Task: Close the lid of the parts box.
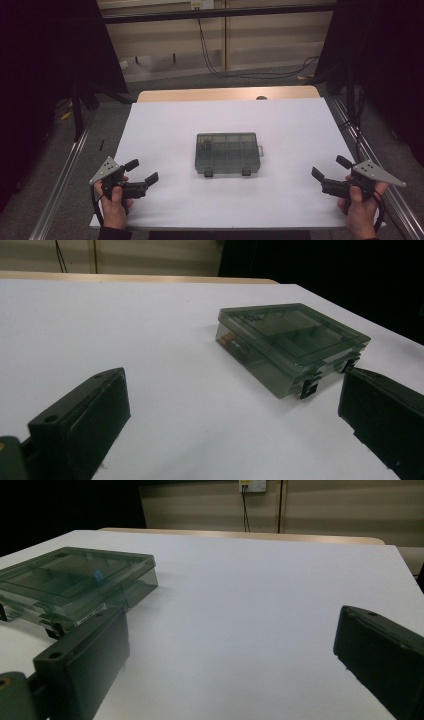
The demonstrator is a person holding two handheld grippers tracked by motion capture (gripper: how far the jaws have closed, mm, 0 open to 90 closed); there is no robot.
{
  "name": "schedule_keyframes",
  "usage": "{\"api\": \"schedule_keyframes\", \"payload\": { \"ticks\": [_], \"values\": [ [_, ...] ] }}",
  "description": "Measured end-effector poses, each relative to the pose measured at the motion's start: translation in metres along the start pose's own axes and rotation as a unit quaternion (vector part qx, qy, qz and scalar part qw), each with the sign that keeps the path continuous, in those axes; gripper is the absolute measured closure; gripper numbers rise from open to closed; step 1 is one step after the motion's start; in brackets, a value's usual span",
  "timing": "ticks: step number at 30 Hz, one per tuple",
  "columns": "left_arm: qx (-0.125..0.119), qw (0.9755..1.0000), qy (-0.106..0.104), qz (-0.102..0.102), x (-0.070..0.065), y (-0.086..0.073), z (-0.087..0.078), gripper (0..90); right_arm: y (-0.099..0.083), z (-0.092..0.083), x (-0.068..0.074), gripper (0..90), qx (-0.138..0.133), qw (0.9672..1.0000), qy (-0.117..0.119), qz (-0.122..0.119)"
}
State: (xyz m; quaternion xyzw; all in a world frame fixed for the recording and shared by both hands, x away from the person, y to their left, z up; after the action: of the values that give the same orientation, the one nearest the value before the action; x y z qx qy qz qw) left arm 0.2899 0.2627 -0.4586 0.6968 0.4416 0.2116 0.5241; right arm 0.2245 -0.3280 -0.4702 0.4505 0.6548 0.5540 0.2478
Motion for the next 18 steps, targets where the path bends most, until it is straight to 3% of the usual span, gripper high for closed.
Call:
{"api": "schedule_keyframes", "payload": {
  "ticks": [18],
  "values": [
    [0.008, 1.0000, 0.000, 0.005, -0.0040, -0.0006, 0.0039, 0.1, -0.0001, 0.0019, 0.0025, 0.8, 0.003, 1.0000, 0.003, -0.004]
  ]
}}
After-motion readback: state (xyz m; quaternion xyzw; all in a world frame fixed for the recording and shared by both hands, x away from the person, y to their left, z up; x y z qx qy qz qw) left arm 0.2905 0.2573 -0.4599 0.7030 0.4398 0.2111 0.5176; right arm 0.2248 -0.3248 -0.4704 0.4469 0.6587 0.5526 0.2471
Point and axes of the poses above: each handheld gripper's, and its own axes: z roughly forward along the jaws, y roughly out of its top, x roughly to its left, the point moved 3 cm from there along z, roughly forward along the jaws, and after that the axes turned 11 degrees about y, right-handed, at the moved point
